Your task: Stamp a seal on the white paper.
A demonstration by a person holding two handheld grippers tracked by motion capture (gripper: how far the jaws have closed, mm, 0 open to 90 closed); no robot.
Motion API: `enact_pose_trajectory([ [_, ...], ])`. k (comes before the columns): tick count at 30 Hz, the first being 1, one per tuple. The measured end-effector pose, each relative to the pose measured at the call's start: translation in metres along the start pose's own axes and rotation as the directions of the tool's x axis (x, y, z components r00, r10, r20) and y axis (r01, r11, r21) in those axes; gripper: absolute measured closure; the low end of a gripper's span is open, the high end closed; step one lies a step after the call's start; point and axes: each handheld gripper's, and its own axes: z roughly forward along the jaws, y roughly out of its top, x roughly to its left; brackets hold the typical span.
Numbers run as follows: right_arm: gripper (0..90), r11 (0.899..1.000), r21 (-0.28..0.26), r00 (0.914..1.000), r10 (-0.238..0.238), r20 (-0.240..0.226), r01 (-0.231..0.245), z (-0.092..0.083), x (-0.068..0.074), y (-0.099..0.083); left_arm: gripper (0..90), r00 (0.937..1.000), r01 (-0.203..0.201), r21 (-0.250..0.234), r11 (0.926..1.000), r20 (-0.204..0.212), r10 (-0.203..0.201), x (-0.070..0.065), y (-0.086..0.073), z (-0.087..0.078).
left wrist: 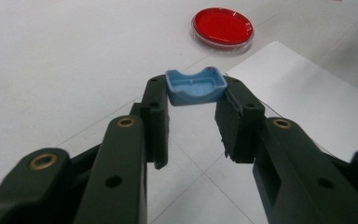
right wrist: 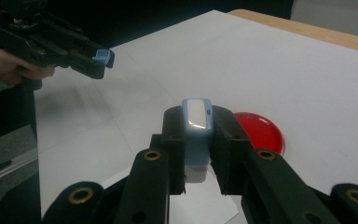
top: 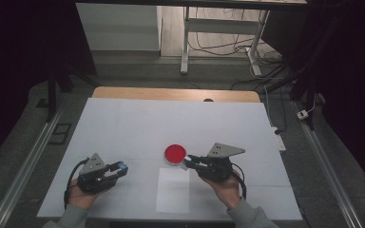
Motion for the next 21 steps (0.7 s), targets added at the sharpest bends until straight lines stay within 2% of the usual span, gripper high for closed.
enact_pose_trajectory([
  [13, 75.3, 1.000, 0.026, 0.9986, 0.005, -0.053, -0.004, 0.005, 0.009, -0.004, 65.1, 1.0000, 0.000, -0.002, 1.0000, -0.001, 0.000, 0.000, 0.000, 0.000],
  [21, 75.4, 0.998, 0.050, 0.9970, -0.021, -0.075, 0.024, 0.010, 0.017, -0.008, 65.1, 1.0000, 0.000, -0.001, 1.0000, -0.002, 0.000, 0.000, 0.000, 0.000],
])
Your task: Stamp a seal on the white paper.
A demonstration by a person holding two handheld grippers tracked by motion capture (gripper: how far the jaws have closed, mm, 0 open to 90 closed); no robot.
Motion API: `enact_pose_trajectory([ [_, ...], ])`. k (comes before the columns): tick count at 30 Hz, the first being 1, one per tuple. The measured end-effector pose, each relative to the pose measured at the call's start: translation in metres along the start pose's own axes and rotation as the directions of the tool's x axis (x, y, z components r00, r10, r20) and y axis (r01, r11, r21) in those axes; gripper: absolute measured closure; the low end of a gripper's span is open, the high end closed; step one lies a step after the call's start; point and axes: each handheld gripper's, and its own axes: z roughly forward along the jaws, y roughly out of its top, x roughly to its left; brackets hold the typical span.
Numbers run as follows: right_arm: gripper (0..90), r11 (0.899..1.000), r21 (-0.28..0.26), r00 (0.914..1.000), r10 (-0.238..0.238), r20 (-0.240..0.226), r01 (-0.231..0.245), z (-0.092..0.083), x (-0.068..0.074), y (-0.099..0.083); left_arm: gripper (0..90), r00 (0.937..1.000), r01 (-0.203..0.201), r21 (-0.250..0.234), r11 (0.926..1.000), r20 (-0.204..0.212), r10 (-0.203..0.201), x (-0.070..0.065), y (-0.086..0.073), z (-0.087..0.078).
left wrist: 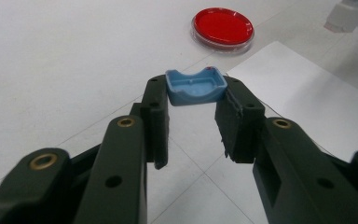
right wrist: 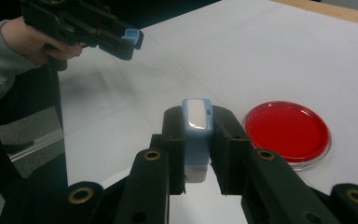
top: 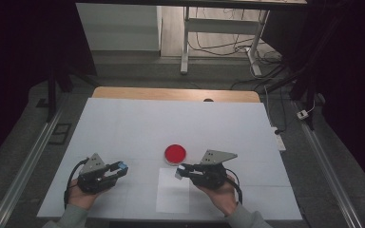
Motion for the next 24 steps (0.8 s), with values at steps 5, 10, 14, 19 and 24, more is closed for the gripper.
enact_pose_trajectory([
  [5, 75.3, 1.000, 0.019, 0.9999, -0.014, -0.006, 0.014, 0.004, 0.004, -0.003, 65.1, 1.0000, 0.003, -0.001, 1.0000, 0.000, -0.003, 0.000, 0.000, 0.000],
  [10, 75.4, 0.999, 0.034, 0.9996, -0.029, -0.008, 0.029, 0.008, 0.007, -0.006, 65.1, 1.0000, 0.003, -0.001, 1.0000, 0.000, -0.003, 0.000, 0.000, 0.000],
  [14, 75.4, 0.998, 0.051, 0.9993, -0.038, -0.008, 0.038, 0.011, 0.009, -0.009, 65.1, 1.0000, 0.004, -0.003, 1.0000, -0.002, -0.004, 0.001, 0.000, -0.001],
  [19, 75.4, 0.997, 0.063, 0.9986, -0.051, -0.011, 0.052, 0.014, 0.011, -0.011, 65.1, 1.0000, 0.006, -0.003, 1.0000, -0.002, -0.006, 0.001, 0.000, -0.001],
  [24, 75.4, 0.995, 0.076, 0.9980, -0.062, -0.012, 0.063, 0.018, 0.010, -0.014, 65.1, 1.0000, 0.005, -0.003, 1.0000, -0.002, -0.005, 0.001, 0.000, -0.001],
])
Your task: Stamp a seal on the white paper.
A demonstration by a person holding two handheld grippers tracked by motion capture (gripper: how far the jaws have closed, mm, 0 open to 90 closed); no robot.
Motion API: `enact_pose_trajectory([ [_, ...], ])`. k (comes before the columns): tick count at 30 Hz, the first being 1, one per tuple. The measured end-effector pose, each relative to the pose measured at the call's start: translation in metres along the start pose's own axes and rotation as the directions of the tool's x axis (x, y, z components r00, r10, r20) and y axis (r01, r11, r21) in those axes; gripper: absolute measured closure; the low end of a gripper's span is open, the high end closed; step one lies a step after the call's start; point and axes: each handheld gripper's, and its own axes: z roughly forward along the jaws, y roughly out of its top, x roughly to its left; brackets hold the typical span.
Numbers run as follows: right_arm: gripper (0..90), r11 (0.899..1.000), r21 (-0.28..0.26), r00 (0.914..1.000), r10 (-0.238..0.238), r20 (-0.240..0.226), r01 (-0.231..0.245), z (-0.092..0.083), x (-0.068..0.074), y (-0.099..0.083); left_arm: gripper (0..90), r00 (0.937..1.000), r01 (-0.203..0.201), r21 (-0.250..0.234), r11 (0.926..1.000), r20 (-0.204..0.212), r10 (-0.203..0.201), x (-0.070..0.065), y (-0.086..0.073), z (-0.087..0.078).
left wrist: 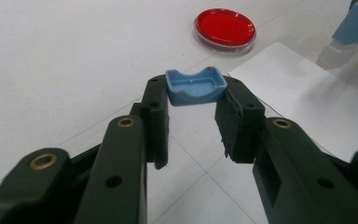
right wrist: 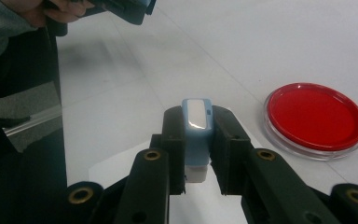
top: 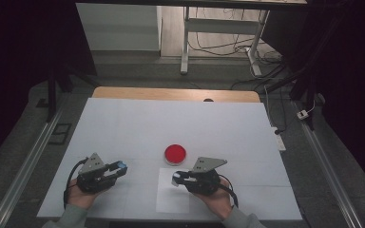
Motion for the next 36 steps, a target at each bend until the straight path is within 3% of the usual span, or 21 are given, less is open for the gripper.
enact_pose_trajectory([
  [13, 75.4, 0.999, 0.045, 0.9996, -0.024, 0.016, 0.023, 0.013, -0.001, -0.009, 65.1, 1.0000, -0.002, 0.003, 1.0000, 0.001, 0.002, 0.000, 0.000, 0.000],
  [36, 75.4, 0.997, 0.060, 0.9988, -0.047, 0.013, 0.046, 0.022, 0.000, -0.011, 65.1, 1.0000, -0.003, 0.002, 1.0000, 0.002, 0.003, 0.000, 0.000, 0.000],
])
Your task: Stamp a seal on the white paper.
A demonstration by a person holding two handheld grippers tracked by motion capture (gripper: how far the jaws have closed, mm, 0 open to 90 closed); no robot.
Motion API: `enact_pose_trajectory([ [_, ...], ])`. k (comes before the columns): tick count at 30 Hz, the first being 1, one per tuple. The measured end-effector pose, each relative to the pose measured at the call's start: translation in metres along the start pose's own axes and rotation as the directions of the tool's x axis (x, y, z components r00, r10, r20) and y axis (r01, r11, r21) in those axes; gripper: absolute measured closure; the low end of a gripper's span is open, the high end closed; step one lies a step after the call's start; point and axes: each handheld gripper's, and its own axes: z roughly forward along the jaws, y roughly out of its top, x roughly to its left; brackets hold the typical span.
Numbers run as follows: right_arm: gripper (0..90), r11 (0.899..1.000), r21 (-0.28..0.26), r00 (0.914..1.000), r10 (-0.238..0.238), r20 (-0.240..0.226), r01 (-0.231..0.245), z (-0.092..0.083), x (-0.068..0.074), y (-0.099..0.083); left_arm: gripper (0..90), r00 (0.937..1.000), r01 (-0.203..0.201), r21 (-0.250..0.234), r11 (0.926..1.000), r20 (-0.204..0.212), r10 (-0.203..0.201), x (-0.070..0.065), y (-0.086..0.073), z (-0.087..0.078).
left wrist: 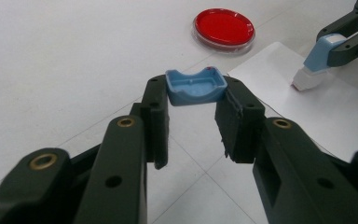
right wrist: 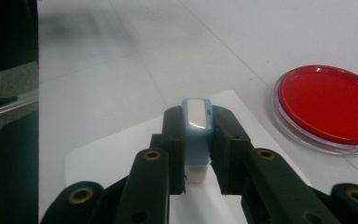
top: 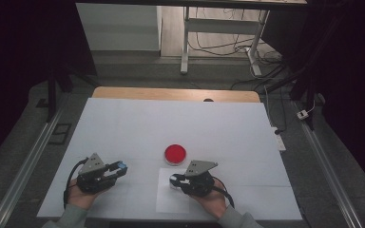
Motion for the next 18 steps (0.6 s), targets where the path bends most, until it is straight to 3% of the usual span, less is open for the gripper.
enact_pose_trajectory([
  [18, 75.3, 1.000, 0.013, 0.9997, -0.024, 0.003, 0.024, 0.0026, 0.0004, -0.0011, 65.1, 1.0000, -0.001, 0.000, 1.0000, -0.001, 0.001, 0.0001, 0.0000, -0.0004],
])
